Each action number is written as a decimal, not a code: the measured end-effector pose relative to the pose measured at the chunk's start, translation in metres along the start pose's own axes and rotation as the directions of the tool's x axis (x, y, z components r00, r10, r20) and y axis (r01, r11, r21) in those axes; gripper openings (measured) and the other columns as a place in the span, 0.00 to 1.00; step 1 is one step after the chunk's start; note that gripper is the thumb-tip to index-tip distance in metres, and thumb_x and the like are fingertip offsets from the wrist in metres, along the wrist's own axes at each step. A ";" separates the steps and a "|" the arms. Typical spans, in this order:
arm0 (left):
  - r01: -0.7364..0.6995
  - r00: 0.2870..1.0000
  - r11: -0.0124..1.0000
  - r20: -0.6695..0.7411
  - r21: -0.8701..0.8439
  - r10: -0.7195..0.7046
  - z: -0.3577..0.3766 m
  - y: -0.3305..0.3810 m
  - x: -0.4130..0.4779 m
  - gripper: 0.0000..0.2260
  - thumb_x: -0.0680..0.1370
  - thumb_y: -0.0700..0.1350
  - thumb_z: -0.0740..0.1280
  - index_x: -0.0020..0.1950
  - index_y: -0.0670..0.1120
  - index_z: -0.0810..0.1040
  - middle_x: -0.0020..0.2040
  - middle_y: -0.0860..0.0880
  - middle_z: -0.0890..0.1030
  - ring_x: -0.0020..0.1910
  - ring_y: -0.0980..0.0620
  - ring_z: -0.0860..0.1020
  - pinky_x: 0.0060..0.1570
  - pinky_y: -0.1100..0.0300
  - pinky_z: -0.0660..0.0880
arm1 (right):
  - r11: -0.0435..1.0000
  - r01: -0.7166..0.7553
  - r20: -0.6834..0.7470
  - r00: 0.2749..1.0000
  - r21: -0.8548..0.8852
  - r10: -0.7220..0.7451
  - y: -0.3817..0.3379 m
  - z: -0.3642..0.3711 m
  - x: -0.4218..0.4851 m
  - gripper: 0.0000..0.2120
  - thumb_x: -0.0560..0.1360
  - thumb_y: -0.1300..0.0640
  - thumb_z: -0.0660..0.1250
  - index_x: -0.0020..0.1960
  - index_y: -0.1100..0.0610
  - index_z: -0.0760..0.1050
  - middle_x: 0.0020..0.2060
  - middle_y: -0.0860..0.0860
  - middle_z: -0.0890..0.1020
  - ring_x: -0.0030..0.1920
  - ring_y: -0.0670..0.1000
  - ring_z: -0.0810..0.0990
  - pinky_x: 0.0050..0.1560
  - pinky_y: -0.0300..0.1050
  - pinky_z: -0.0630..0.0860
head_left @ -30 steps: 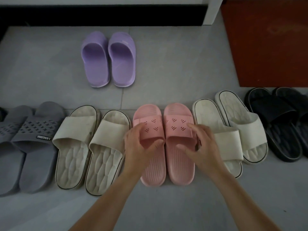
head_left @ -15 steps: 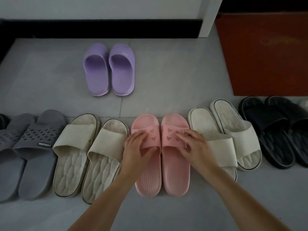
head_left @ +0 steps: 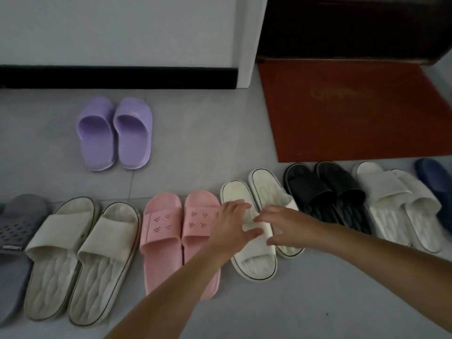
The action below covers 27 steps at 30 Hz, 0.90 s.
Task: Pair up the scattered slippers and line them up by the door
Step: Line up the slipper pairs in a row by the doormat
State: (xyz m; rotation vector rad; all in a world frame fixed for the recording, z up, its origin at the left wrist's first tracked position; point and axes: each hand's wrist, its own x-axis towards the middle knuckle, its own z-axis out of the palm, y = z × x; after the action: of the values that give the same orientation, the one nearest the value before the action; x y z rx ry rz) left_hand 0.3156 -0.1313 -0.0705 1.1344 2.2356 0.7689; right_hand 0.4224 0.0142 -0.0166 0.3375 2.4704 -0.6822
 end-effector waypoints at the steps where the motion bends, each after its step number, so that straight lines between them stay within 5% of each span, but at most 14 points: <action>1: 0.040 0.998 0.999 0.049 0.030 -0.041 0.004 0.005 0.005 0.31 0.69 0.61 0.71 0.68 0.51 0.69 0.67 0.51 0.71 0.68 0.50 0.65 0.66 0.56 0.59 | 1.000 -0.002 -0.029 1.000 -0.023 0.002 0.009 0.000 -0.002 0.31 0.71 0.50 0.71 0.71 0.47 0.64 0.68 0.45 0.67 0.67 0.47 0.68 0.64 0.43 0.69; 5: 0.051 0.968 0.968 0.226 0.246 -0.108 0.019 0.014 0.015 0.22 0.74 0.56 0.66 0.66 0.53 0.70 0.63 0.53 0.77 0.62 0.50 0.73 0.65 0.53 0.60 | 0.960 -0.053 -0.103 0.994 -0.276 0.025 0.044 -0.004 0.003 0.29 0.70 0.51 0.71 0.68 0.48 0.64 0.64 0.46 0.71 0.67 0.49 0.67 0.72 0.48 0.59; 10: 0.120 0.964 0.971 0.209 0.207 -0.164 0.030 0.012 0.019 0.16 0.77 0.49 0.64 0.65 0.52 0.71 0.61 0.50 0.78 0.60 0.46 0.75 0.61 0.54 0.65 | 0.934 0.007 -0.061 0.998 -0.357 -0.031 0.061 -0.012 0.020 0.25 0.73 0.49 0.68 0.69 0.47 0.66 0.59 0.49 0.76 0.64 0.52 0.69 0.73 0.50 0.52; 16: 0.180 0.964 0.981 0.186 0.074 -0.191 0.024 0.024 0.024 0.17 0.76 0.45 0.64 0.65 0.49 0.72 0.61 0.47 0.78 0.58 0.45 0.76 0.55 0.59 0.70 | 0.995 -0.005 -0.169 0.986 -0.099 -0.012 0.067 -0.045 0.009 0.24 0.73 0.52 0.69 0.68 0.48 0.68 0.59 0.48 0.75 0.62 0.52 0.66 0.66 0.49 0.63; 20: 0.094 0.993 0.995 -0.078 0.032 -0.091 0.000 0.042 0.037 0.14 0.75 0.43 0.64 0.60 0.49 0.76 0.56 0.48 0.81 0.54 0.45 0.78 0.54 0.56 0.73 | 0.995 -0.014 -0.329 0.943 0.102 0.047 0.074 -0.076 -0.008 0.14 0.73 0.53 0.70 0.56 0.51 0.72 0.55 0.48 0.76 0.54 0.49 0.70 0.51 0.46 0.68; 23: 0.130 0.940 0.989 -0.310 -0.062 -0.143 -0.022 0.053 0.053 0.12 0.75 0.41 0.65 0.57 0.48 0.77 0.50 0.49 0.82 0.49 0.46 0.78 0.50 0.55 0.74 | 0.950 0.001 -0.496 0.853 0.312 0.162 0.081 -0.099 -0.018 0.12 0.71 0.55 0.72 0.52 0.52 0.73 0.45 0.46 0.78 0.44 0.46 0.76 0.39 0.39 0.69; 27: 0.149 0.849 0.927 -0.436 -0.344 -0.298 -0.056 0.055 0.076 0.04 0.72 0.36 0.65 0.41 0.41 0.71 0.32 0.49 0.72 0.32 0.49 0.69 0.35 0.58 0.66 | 0.774 0.114 -0.595 0.712 0.622 0.373 0.074 -0.110 -0.011 0.11 0.73 0.59 0.70 0.53 0.53 0.74 0.46 0.50 0.81 0.45 0.50 0.79 0.44 0.45 0.76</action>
State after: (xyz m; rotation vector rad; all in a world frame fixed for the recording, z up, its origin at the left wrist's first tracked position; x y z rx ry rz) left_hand 0.2692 -0.0552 -0.0071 0.5536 2.4698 1.3516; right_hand 0.4106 0.1344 0.0392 1.2382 2.7543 -1.5511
